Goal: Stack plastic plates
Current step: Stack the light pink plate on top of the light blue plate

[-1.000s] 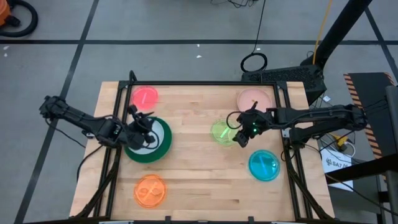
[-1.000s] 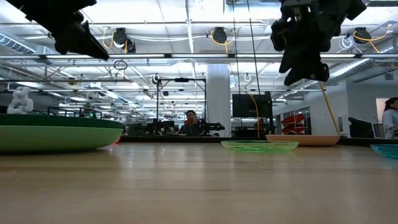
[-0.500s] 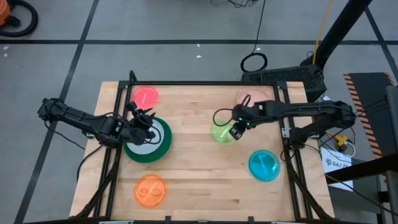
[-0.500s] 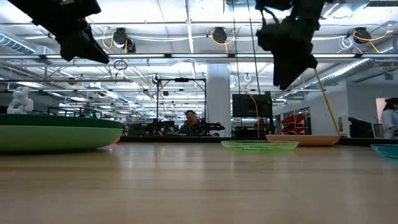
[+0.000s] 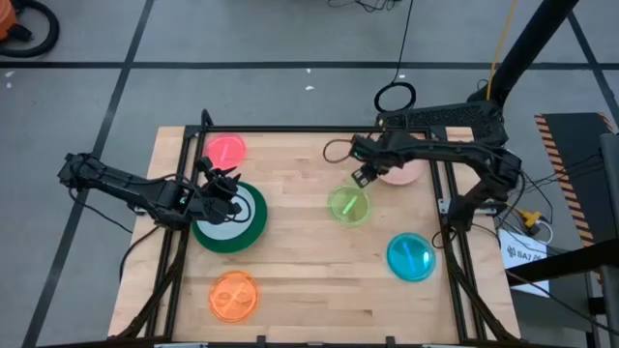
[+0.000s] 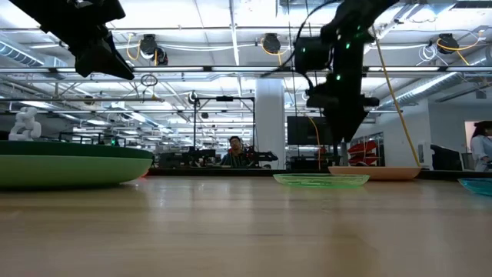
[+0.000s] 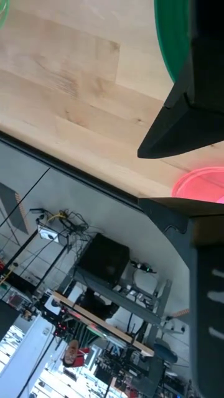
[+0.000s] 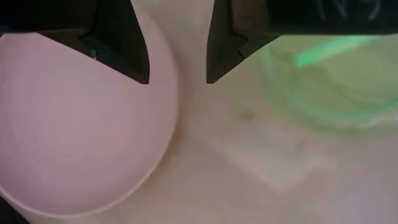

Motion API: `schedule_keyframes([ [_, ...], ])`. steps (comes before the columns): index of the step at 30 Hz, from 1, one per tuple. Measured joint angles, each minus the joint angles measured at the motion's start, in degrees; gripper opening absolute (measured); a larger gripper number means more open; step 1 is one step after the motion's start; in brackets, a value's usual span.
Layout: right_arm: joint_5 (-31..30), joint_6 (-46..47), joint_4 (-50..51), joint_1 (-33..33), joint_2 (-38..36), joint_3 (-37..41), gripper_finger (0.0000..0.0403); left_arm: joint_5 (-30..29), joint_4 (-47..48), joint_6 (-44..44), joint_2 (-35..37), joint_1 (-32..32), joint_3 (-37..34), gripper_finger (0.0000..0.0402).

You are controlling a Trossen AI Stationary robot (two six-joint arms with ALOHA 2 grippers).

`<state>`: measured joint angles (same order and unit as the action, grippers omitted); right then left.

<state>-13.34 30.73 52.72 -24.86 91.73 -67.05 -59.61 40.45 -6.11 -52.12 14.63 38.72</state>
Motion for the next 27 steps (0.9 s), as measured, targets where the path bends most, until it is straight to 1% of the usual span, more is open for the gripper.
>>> schedule_keyframes([
  [2,0.13,-0.75,-2.17,-2.06,1.9,0.0,0.015,0.0,0.0,0.02,0.0,0.0,0.0,0.012],
  [6,4.69,-2.88,-6.12,-4.76,5.34,0.0,0.015,0.0,0.05,0.25,0.0,0.0,0.0,0.012],
  [14,4.2,-2.76,-8.54,-6.93,10.09,0.02,0.015,0.0,0.41,0.42,0.0,0.0,0.0,0.012],
  [22,3.35,-3.13,-10.34,-7.59,12.75,0.02,0.015,0.02,0.55,0.4,0.0,0.02,0.0,0.012],
  [24,2.61,-3.16,-10.81,-7.59,13.05,0.02,0.0145,0.02,0.55,0.39,0.0,0.01,0.0,0.012],
  [27,2.62,-3.16,-11.0,-7.72,13.13,0.02,0.0127,0.02,0.55,0.39,0.0,0.01,0.0,0.012],
])
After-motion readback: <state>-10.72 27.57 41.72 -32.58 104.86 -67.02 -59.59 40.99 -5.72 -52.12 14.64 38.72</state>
